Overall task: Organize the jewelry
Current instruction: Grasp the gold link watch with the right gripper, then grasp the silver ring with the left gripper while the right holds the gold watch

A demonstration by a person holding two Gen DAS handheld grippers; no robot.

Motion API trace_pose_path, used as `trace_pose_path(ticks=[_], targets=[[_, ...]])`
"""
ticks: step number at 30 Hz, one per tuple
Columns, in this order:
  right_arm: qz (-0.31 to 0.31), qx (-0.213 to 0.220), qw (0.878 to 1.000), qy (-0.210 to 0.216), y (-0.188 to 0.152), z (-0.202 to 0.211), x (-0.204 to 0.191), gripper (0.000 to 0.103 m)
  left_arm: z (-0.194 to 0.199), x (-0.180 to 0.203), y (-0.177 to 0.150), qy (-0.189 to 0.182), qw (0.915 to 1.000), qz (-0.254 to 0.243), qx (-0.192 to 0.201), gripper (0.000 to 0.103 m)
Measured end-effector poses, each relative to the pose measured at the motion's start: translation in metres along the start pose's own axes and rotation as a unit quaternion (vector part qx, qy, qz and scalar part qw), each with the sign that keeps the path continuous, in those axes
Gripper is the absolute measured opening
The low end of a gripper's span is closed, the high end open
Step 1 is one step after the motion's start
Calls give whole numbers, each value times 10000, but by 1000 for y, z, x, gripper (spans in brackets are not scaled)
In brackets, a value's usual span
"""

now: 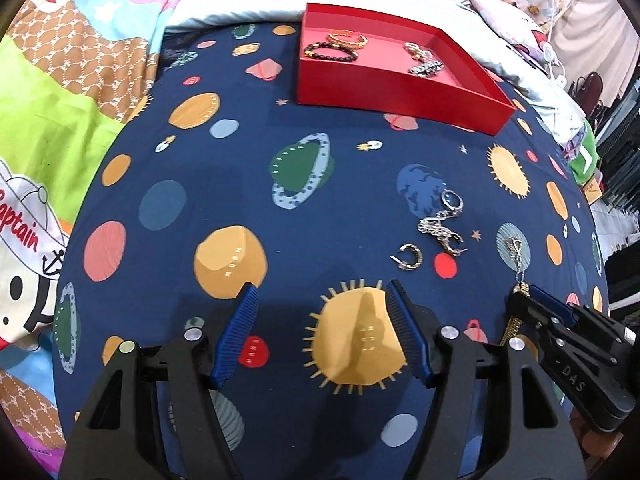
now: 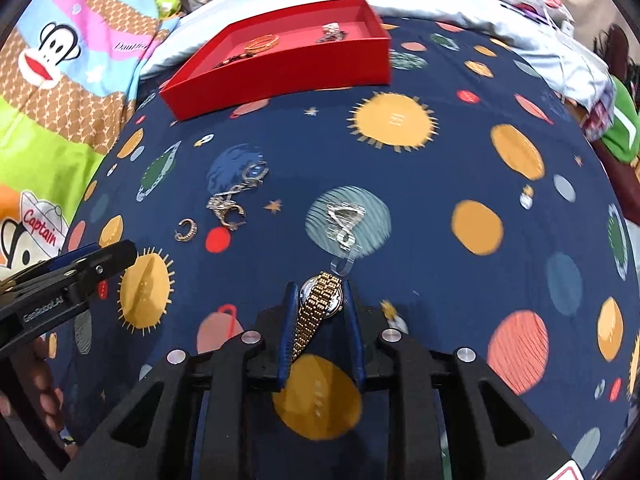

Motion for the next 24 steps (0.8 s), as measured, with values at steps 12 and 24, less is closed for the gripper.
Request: trace_pose_path(ticks=[12,24], targets=[[-265,-20,9996,94,-7,14,20,21,-11,28,5,-343,9994,-102,-20,64],[-302,-23,9994,154,-9,15,21,21,-25,29,6,-296,9995,12,-94,63]])
Point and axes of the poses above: each gripper's, at about its wrist camera, not at the fingertips, and z roughly against the way its jaws point, x to its right, y to its top, the point moved 5 cm from there along -z, roughly the way its jaws point, and after that the axes turned 12 degrees about -y, right-handed, at the moved point
